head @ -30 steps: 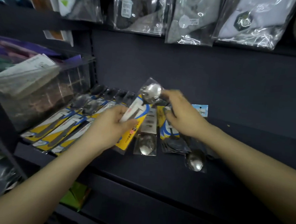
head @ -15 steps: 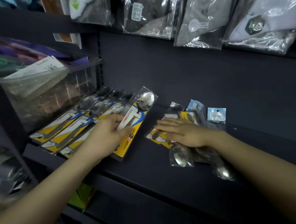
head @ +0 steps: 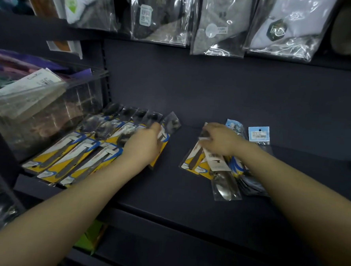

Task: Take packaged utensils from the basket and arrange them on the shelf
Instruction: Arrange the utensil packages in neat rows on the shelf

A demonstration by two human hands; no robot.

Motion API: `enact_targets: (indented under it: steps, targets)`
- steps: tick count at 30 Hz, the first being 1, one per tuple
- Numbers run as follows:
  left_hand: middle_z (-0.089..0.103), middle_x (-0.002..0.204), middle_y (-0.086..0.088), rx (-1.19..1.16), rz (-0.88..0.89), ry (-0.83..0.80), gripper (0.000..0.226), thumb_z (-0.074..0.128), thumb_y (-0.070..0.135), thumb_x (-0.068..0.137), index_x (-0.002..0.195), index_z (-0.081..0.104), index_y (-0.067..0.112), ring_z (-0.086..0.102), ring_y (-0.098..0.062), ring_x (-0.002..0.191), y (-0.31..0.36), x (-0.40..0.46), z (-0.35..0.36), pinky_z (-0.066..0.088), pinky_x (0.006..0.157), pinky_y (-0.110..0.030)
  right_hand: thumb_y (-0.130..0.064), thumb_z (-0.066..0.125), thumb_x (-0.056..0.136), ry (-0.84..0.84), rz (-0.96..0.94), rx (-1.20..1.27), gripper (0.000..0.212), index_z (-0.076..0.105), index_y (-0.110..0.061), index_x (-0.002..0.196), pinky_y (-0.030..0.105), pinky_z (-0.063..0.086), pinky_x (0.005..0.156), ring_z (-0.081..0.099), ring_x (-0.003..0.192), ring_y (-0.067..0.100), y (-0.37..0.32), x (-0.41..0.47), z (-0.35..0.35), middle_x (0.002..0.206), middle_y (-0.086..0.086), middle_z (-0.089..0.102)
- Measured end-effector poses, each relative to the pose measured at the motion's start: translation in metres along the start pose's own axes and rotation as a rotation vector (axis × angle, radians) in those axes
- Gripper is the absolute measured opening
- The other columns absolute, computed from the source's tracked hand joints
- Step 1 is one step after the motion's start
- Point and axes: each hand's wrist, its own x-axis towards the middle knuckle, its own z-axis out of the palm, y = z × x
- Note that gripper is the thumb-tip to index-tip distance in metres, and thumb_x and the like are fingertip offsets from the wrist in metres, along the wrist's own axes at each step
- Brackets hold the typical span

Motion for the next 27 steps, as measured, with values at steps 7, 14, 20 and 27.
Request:
enact_targets:
  steps: [7, 14, 20, 27]
  targets:
    - [0.047, 0.135, -0.012, 0.207, 0.285, -0.061, 0.054, 0.025, 0.043, 0.089, 0.115, 0.061, 0.012, 0.04, -0.033, 0.124, -0.01, 0.004, 0.003, 0.034, 0.102, -0.039, -0.019, 0.046, 0.093, 0.148, 0.207, 0.126, 0.037, 0.046, 0.0, 0.125, 0.037, 0.039, 0.099, 0.047, 0.12, 0.037, 0.011, 0.022, 0.006, 0.132, 0.022, 0.043]
    - [0.017, 0.155, -0.004, 0.361, 0.429, -0.38, 0.057, 0.027, 0.045, 0.096, 0.143, 0.024, 0.013, 0.021, -0.022, 0.14, -0.026, -0.018, -0.009, 0.021, 0.115, -0.03, -0.013, 0.057, 0.086, 0.149, 0.411, 0.226, 0.015, 0.056, 0.0, 0.077, 0.029, 0.039, 0.069, 0.061, 0.105, 0.034, 0.003, 0.034, -0.001, 0.096, 0.019, 0.061]
    - [0.019, 0.155, -0.004, 0.385, 0.416, -0.322, 0.053, 0.029, 0.037, 0.097, 0.143, 0.026, 0.01, 0.024, -0.022, 0.139, -0.023, -0.008, -0.006, 0.024, 0.113, -0.031, -0.011, 0.063, 0.084, 0.134, 0.515, 0.573, 0.042, 0.053, 0.005, 0.121, 0.036, 0.046, 0.09, 0.055, 0.117, 0.034, -0.004, 0.046, 0.003, 0.126, 0.021, 0.058]
    - [0.02, 0.154, -0.006, 0.28, 0.384, -0.276, 0.054, 0.031, 0.036, 0.096, 0.143, 0.024, 0.009, 0.021, -0.022, 0.14, -0.027, -0.007, -0.002, 0.017, 0.114, -0.028, 0.001, 0.054, 0.086, 0.488, 0.363, 1.085, 0.028, 0.052, -0.019, 0.066, 0.023, 0.042, 0.051, 0.047, 0.056, 0.013, -0.006, 0.054, -0.025, 0.063, 0.001, 0.052]
